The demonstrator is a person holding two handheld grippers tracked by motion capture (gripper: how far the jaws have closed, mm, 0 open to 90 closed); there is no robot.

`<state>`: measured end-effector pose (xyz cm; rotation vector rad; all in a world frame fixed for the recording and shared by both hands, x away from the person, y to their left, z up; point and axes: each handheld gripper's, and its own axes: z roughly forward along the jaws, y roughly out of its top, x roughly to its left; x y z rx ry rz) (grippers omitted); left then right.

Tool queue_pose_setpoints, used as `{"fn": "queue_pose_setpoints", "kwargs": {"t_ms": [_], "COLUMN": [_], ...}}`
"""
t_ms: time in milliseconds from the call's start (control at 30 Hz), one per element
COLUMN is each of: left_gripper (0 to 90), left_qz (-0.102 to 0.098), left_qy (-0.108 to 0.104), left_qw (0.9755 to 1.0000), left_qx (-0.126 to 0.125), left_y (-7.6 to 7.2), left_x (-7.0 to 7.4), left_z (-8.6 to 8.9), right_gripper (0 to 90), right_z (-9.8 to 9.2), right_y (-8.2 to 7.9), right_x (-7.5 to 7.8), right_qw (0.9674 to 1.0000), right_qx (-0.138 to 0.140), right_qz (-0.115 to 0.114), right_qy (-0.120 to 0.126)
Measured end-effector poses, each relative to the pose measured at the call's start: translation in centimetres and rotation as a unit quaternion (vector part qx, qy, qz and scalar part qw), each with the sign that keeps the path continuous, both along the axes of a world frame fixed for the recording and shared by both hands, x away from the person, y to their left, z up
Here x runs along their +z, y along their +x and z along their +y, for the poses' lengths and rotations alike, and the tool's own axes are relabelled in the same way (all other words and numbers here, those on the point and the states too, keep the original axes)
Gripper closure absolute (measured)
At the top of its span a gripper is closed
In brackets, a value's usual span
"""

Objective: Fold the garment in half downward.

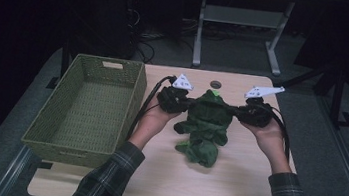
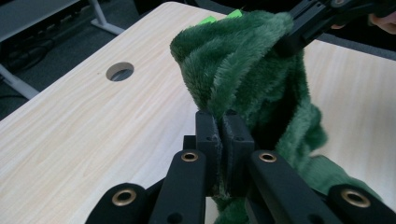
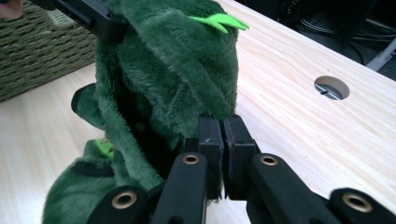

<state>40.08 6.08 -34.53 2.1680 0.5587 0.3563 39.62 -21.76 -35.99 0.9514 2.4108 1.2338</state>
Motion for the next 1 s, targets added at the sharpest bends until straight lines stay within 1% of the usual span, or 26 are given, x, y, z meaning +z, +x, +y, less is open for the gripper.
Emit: {"fn": "queue_pose_setpoints", "kwargs": {"t_ms": [33, 100, 133, 167, 233, 267, 333, 400, 467, 500, 533, 567, 633, 667, 733, 767, 800, 867, 900, 1000], "left_gripper": [86.7, 86.7, 86.8, 86.9, 87.0, 87.1, 87.2, 87.3, 87.3, 87.3, 87.3, 87.4, 87.4, 87.4, 87.4, 87.4, 87.4, 87.4, 87.4, 87.4], "left_qz": [0.001, 0.000, 0.000, 0.002, 0.006, 0.008, 0.014, 0.018, 0.021, 0.020, 0.021, 0.020, 0.027, 0.025, 0.027, 0.029, 0.030, 0.035, 0.036, 0.038], "left_qy": [0.000, 0.001, 0.000, -0.003, -0.011, -0.010, -0.017, -0.018, -0.019, -0.017, -0.016, -0.012, -0.014, -0.014, -0.011, -0.008, -0.004, -0.004, -0.001, 0.003], "left_qw": [1.0000, 1.0000, 1.0000, 1.0000, 0.9999, 0.9999, 0.9997, 0.9996, 0.9995, 0.9994, 0.9994, 0.9994, 0.9991, 0.9991, 0.9990, 0.9988, 0.9986, 0.9984, 0.9982, 0.9978], "left_qx": [-0.002, -0.004, -0.005, -0.005, -0.008, -0.009, -0.012, -0.014, -0.017, -0.020, -0.021, -0.026, -0.028, -0.032, -0.033, -0.038, -0.042, -0.046, -0.048, -0.055], "left_y": [-0.3, -0.9, -1.1, -1.3, -1.8, -1.9, -2.4, -2.9, -3.4, -3.7, -3.9, -4.2, -4.6, -4.8, -5.0, -5.4, -5.6, -6.0, -6.2, -6.7], "left_x": [0.0, -0.1, -0.2, -0.3, -0.5, -0.5, -0.7, -0.8, -0.9, -1.0, -1.1, -1.2, -1.6, -1.8, -2.0, -2.5, -2.7, -3.1, -3.2, -3.8], "left_z": [0.0, 0.1, 0.2, 0.3, 0.5, 0.6, 0.9, 1.2, 1.3, 1.4, 1.4, 1.6, 1.7, 1.8, 1.9, 2.1, 2.2, 2.3, 2.3, 2.2], "right_gripper": [87.3, 87.4, 87.4, 87.3, 87.3, 87.3, 87.3, 87.3, 87.3, 87.3, 87.3, 87.2, 87.2, 87.2, 87.2, 87.2, 87.2, 87.2, 87.2, 87.1], "right_z": [-0.1, -0.1, -0.2, -0.2, -0.1, -0.1, -0.1, 0.0, 0.1, 0.1, 0.2, 0.3, 0.4, 0.4, 0.5, 0.6, 0.6, 0.6, 0.7, 0.8], "right_y": [-0.4, -0.9, -1.2, -1.5, -2.0, -2.3, -2.8, -3.3, -3.8, -4.0, -4.3, -4.6, -5.2, -5.4, -5.9, -6.2, -6.5, -7.0, -7.2, -8.0], "right_x": [-0.1, -0.4, -0.5, -0.6, -0.8, -0.9, -1.0, -1.1, -1.3, -1.3, -1.5, -1.6, -2.1, -2.4, -2.8, -3.0, -3.2, -3.4, -3.6, -3.9], "right_qw": [1.0000, 1.0000, 1.0000, 1.0000, 0.9999, 0.9998, 0.9997, 0.9996, 0.9994, 0.9994, 0.9993, 0.9992, 0.9990, 0.9989, 0.9986, 0.9986, 0.9986, 0.9982, 0.9981, 0.9978], "right_qx": [0.002, 0.003, 0.007, 0.007, 0.014, 0.018, 0.022, 0.026, 0.032, 0.033, 0.035, 0.039, 0.043, 0.045, 0.050, 0.051, 0.052, 0.058, 0.060, 0.065], "right_qz": [-0.003, 0.001, -0.001, 0.000, 0.002, 0.005, 0.003, 0.005, 0.007, 0.006, 0.000, 0.003, 0.007, 0.006, 0.011, 0.007, 0.010, 0.013, 0.011, 0.011], "right_qy": [0.001, 0.003, 0.002, 0.003, 0.004, 0.003, 0.005, 0.009, 0.008, 0.010, 0.010, 0.010, 0.012, 0.011, 0.008, 0.008, 0.010, 0.011, 0.009, 0.010]}}
